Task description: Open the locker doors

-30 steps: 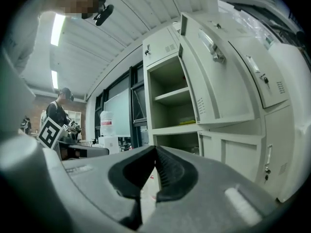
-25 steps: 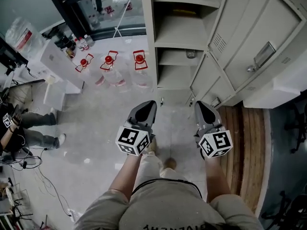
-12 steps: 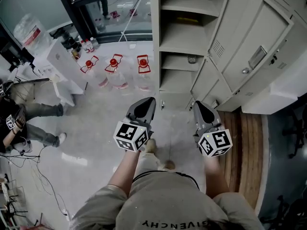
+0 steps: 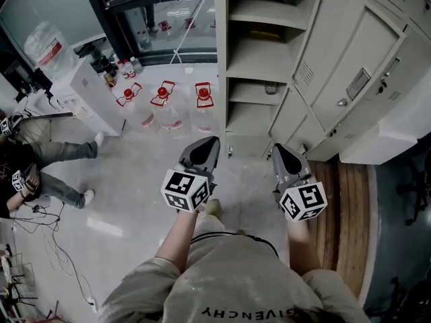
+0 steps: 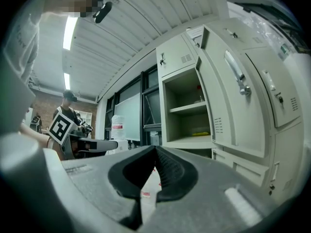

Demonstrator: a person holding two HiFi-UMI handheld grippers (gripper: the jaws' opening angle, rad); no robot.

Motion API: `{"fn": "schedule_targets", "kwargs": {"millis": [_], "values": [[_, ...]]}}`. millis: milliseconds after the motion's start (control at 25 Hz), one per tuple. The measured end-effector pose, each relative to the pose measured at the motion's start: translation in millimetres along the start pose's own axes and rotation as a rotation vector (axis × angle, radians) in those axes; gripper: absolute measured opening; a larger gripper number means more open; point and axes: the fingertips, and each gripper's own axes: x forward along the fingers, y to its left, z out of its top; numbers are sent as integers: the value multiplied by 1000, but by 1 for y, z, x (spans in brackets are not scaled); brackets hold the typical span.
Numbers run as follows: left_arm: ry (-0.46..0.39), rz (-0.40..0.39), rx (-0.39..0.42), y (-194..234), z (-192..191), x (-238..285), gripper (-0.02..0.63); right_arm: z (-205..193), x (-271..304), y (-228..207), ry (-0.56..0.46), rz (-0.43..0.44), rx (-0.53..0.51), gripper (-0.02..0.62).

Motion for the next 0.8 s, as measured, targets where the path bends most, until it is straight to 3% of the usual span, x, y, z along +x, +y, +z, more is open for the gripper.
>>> {"fn": "schedule_targets", "kwargs": {"millis": [440,800], "values": [[-24,-12,29,7,20,7,-2,13,4,-14,-24,-39,6,3],[-21,25,38,26,23,2,-2,15,4,-25,-35,-70,18,3]]}}
